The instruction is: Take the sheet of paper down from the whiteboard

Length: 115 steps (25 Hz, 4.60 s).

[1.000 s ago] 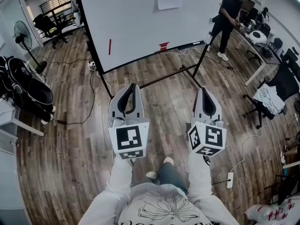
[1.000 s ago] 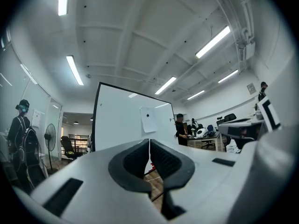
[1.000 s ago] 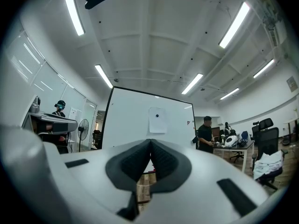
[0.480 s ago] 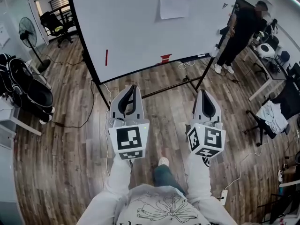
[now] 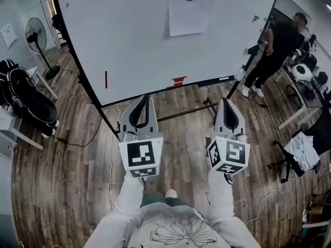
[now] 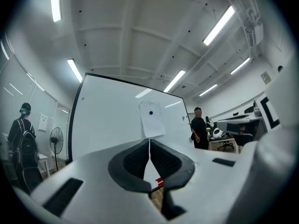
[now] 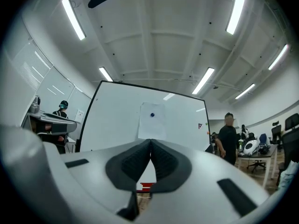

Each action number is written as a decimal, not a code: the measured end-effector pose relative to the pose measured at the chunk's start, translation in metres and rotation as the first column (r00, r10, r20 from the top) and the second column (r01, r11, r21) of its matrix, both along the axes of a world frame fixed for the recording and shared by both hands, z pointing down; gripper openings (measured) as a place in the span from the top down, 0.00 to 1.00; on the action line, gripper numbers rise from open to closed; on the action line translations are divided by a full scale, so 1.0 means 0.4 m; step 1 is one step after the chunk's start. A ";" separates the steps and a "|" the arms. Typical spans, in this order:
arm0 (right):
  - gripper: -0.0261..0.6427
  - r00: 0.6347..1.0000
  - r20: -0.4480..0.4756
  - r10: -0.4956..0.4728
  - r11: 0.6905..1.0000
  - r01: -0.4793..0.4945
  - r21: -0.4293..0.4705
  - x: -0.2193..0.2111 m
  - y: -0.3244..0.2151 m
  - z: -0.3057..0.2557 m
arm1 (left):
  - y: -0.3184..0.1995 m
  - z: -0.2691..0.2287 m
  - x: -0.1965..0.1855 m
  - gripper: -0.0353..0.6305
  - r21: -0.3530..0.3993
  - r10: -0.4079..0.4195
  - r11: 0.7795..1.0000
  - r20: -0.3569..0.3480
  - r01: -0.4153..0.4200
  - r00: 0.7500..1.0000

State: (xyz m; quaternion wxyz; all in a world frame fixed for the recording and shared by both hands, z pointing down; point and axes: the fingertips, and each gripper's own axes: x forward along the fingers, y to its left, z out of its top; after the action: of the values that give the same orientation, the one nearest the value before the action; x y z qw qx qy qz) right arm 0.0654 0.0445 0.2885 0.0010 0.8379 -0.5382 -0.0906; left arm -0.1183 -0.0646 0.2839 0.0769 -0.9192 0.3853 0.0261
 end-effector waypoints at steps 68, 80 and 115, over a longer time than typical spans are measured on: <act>0.76 0.720 -0.445 -0.533 0.794 0.608 0.033 0.481 -0.965 -0.380 | -0.771 -0.177 0.704 0.78 -0.066 -0.220 0.974 -0.051 0.216 0.974; 0.73 0.724 -0.454 -0.520 0.804 0.594 0.025 0.464 -0.969 -0.411 | -0.784 -0.195 0.730 0.78 -0.077 -0.173 0.982 -0.031 0.170 0.985; 0.79 0.761 -0.504 -0.408 0.884 0.468 -0.008 0.450 -1.026 -0.445 | -0.791 -0.215 0.706 0.94 -0.086 -0.164 0.984 -0.065 0.158 0.984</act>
State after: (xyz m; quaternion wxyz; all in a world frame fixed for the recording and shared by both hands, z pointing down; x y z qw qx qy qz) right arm 0.2452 -0.3657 0.1105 0.0673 0.6360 -0.6943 -0.3300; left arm 0.1640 -0.3811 0.1981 0.0275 -0.8859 0.4615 0.0373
